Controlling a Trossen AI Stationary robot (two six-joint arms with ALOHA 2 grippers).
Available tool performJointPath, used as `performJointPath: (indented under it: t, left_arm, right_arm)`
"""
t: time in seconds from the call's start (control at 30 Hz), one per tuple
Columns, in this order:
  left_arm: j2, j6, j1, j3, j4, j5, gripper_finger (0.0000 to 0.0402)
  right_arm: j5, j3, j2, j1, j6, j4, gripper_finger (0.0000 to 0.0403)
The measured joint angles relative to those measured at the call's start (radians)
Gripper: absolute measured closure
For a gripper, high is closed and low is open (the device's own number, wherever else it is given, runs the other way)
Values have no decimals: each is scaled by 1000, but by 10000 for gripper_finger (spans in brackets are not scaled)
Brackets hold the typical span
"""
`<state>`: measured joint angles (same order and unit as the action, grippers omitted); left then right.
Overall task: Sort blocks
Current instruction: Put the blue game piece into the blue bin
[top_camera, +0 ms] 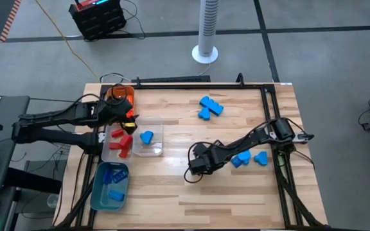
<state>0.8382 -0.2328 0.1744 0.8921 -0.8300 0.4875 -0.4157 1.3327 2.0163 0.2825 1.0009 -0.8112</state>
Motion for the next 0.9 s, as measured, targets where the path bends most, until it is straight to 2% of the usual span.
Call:
performJointPath:
  t: [0.17, 0.4, 0.47, 0.53, 0.67, 0.77, 0.83, 0.9]
  left_arm:
    - [0, -6, -23, 0, -1, -5, 166]
    - [0, 136, -92, 0, 6, -121, 166]
    - [0, 184, -120, -1, 16, -154, 166]
    - [-1, 212, -151, -19, 58, -187, 166]
    - [-1, 247, -221, -101, 221, -230, 166]
    - [9, 264, -269, -170, 379, -231, 166]
    - [19, 278, -299, -209, 489, -231, 166]
    - [35, 308, -331, -237, 604, -231, 166]
  right_arm:
    - [45, -5, -1, 0, -29, 14, 183]
    - [41, -19, -8, 16, -137, 12, 306]
    - [13, -22, -15, 27, -170, 9, 327]
    - [-53, -24, -30, 42, -196, 8, 332]
    - [-297, -23, -79, 88, -254, 57, 313]
    - [-457, -23, -87, 129, -366, 136, 298]
    - [-511, -23, -92, 145, -459, 212, 295]
    - [-512, -22, -94, 146, -563, 300, 295]
